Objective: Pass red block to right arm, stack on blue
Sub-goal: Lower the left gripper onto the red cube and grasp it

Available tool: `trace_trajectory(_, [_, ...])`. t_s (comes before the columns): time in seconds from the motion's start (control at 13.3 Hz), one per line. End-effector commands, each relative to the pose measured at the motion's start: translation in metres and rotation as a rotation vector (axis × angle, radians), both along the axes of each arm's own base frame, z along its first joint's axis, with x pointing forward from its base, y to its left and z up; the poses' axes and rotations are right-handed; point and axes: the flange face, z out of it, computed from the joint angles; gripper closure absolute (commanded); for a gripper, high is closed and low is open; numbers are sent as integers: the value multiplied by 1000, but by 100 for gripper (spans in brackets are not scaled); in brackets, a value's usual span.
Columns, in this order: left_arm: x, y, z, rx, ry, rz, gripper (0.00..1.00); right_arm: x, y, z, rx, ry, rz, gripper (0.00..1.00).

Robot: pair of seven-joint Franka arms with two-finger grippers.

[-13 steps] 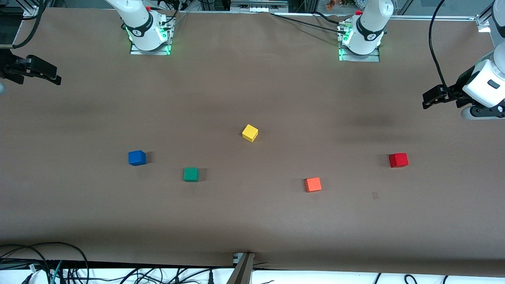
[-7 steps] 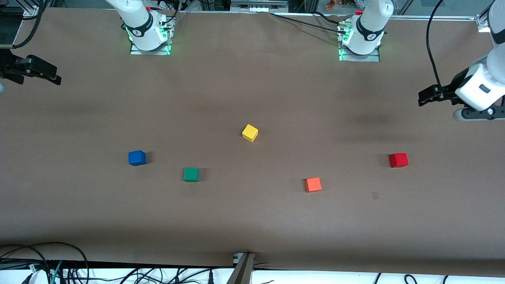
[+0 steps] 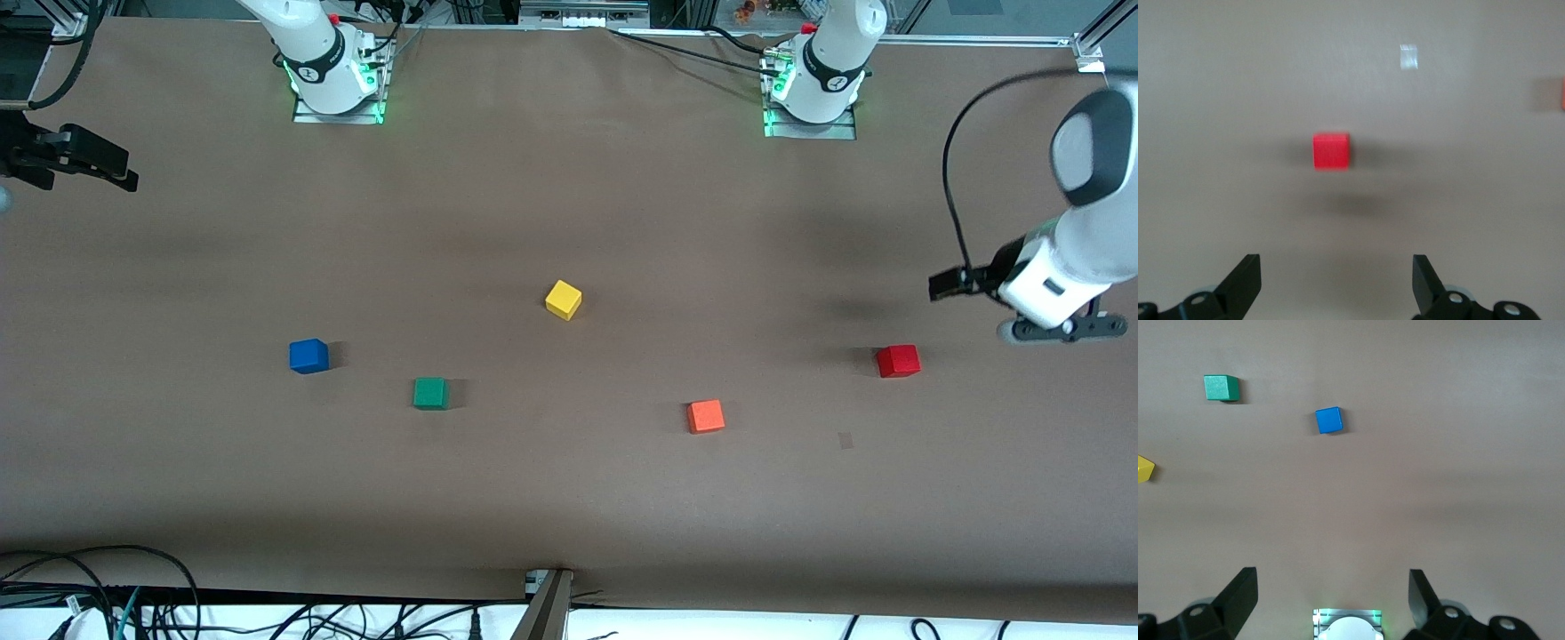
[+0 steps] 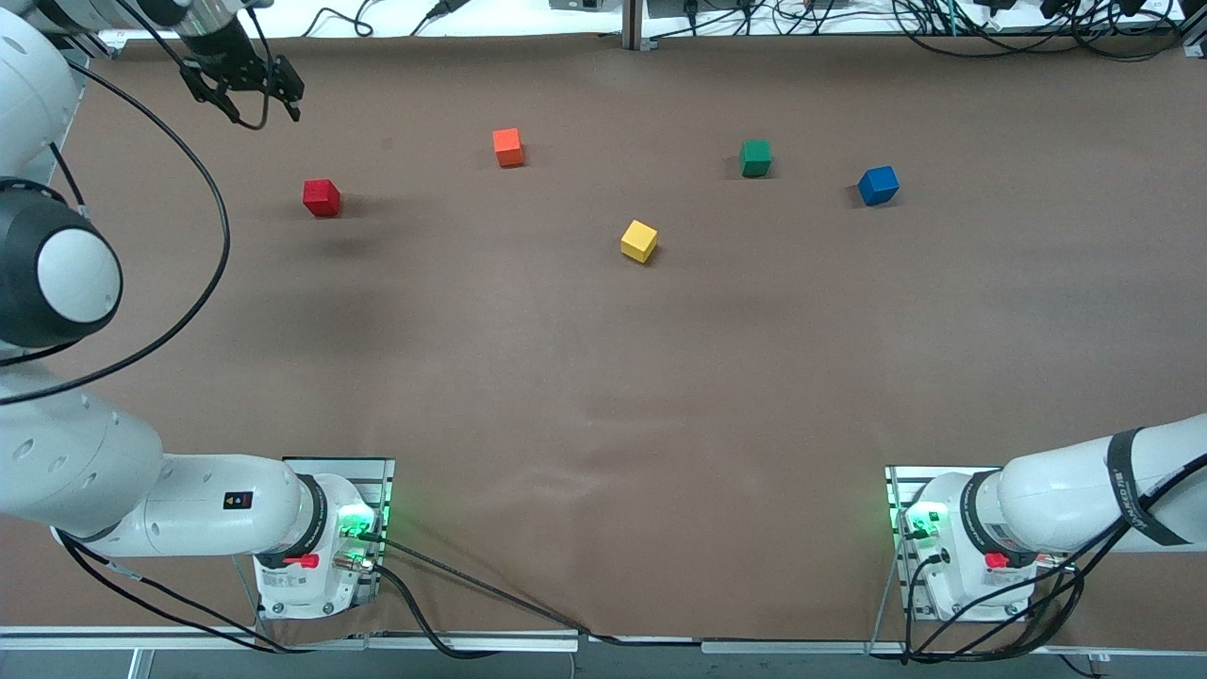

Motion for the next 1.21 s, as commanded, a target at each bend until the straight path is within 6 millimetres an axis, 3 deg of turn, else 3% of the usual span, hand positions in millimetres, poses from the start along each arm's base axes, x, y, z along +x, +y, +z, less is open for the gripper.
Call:
trace_trajectory(0.0, [-11,17,-63,-8,-96,-49,0,-1,-1,4,16,-10,9,0])
trace_trajectory(0.23, [-2,19,-128,2,-166,-56,0,0,-3,3,16,-7,6,0])
trace_trajectory(0.38, [7,16,-158,8,-198,-66,0,0,-1,3,18,-7,9,0])
trace_trajectory(0.6, [13,18,-179,43,-171,-118,0,0,-1,3,18,-7,9,0])
trace_trajectory(0.83, [8,24,-207,31,-130,-96,0,0,-2,3,17,-7,6,0])
trace_trajectory(1.13, [-2,31,-227,32,-92,-96,0,0,-1,3,17,-7,8,0])
